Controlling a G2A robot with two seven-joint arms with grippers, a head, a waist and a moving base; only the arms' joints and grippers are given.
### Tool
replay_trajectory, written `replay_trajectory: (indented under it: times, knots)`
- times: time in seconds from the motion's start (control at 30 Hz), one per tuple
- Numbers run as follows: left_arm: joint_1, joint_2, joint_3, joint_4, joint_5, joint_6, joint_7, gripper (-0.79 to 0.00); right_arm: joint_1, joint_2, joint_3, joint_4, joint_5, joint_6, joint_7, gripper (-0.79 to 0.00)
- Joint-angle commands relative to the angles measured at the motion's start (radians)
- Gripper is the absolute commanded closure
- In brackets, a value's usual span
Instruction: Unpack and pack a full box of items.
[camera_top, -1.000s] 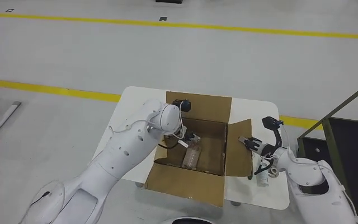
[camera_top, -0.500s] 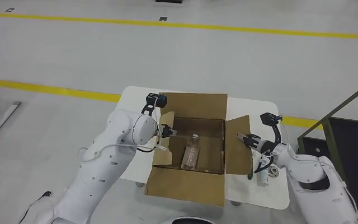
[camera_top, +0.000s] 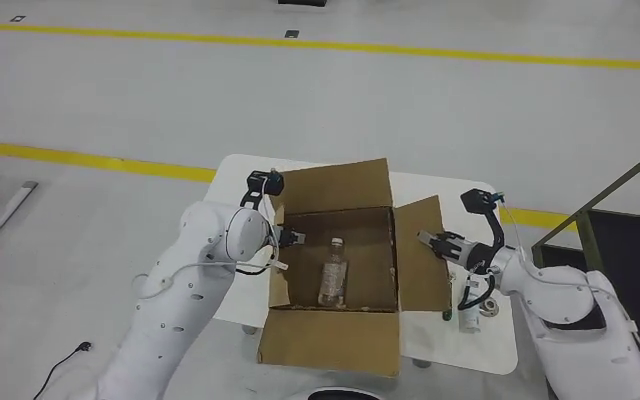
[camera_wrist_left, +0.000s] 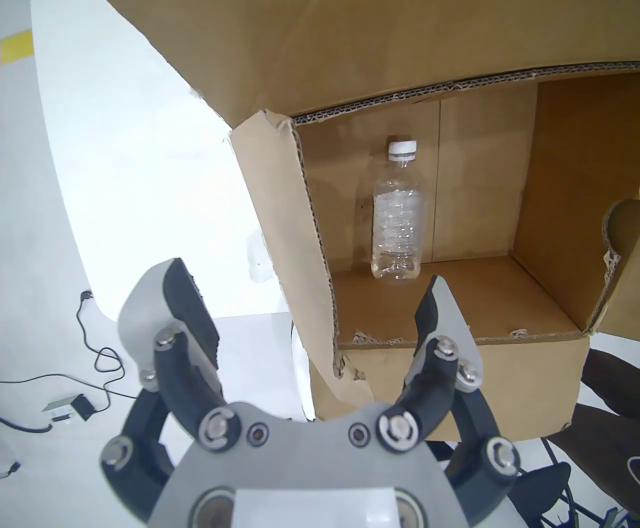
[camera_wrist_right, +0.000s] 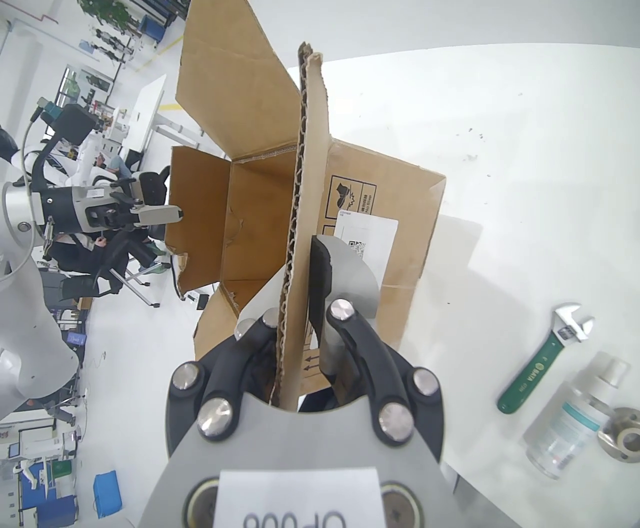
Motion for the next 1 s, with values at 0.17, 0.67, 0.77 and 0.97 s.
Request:
replay_trajectory:
  times: [0.17, 0.67, 0.77, 0.97]
  knots:
    - [-0.001, -0.012, -0.01, 0.015, 0.006, -0.004, -0.004, -0.785, -0.008, 0.002, -0.01, 0.025, -0.006, 0.006, -0.023, 0.0]
    - [-0.022, -0.036, -0.008, 0.046, -0.063, 0.011, 0.011, -0.785, -0.011, -0.001, -0.058, 0.21, -0.013, -0.019, -0.115, -0.785]
    - [-0.027, -0.038, -0.002, 0.055, -0.063, 0.019, 0.019, -0.785, -0.014, -0.001, -0.042, 0.21, 0.011, -0.036, -0.163, -0.785]
    - [-0.04, -0.044, 0.016, 0.065, -0.068, 0.029, 0.029, -0.785, -0.051, 0.007, 0.039, 0.159, -0.083, -0.051, -0.285, -0.785]
